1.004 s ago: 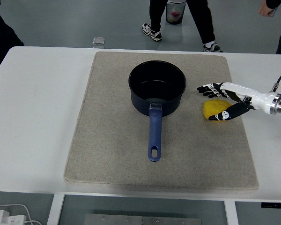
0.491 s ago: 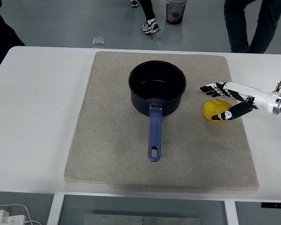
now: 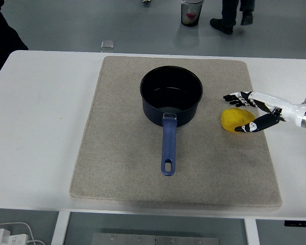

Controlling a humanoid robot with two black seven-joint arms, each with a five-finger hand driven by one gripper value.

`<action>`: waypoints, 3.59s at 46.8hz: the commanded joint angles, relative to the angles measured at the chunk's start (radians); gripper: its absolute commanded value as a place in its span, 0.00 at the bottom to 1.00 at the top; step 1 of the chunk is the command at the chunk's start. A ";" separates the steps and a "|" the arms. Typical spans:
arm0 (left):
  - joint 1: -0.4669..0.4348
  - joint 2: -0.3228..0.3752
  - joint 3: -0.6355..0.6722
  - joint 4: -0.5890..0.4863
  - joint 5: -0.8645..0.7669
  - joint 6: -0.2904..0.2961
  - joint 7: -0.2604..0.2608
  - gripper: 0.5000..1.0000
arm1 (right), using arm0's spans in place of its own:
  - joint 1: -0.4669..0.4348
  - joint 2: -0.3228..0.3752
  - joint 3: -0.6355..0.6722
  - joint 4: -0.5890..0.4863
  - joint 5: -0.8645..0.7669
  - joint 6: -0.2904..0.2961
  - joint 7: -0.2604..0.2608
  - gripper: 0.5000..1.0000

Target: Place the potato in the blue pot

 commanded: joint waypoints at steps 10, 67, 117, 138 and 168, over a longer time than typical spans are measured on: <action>0.000 0.000 0.000 0.003 0.000 0.000 0.000 0.99 | -0.003 0.005 0.001 -0.003 0.000 0.000 0.015 0.85; 0.000 0.000 0.000 0.005 0.000 0.000 0.000 0.99 | -0.031 0.014 0.004 -0.022 0.011 -0.078 0.021 0.00; 0.000 0.000 0.002 0.003 0.000 0.000 0.000 0.99 | 0.290 0.149 -0.125 -0.081 0.140 -0.063 -0.029 0.00; 0.000 0.000 0.000 0.003 0.000 0.000 0.000 0.99 | 0.334 0.330 -0.154 -0.204 0.167 -0.064 -0.029 0.00; 0.000 0.000 -0.001 0.003 0.000 0.000 0.000 0.99 | 0.319 0.461 -0.151 -0.287 0.170 -0.077 -0.029 0.00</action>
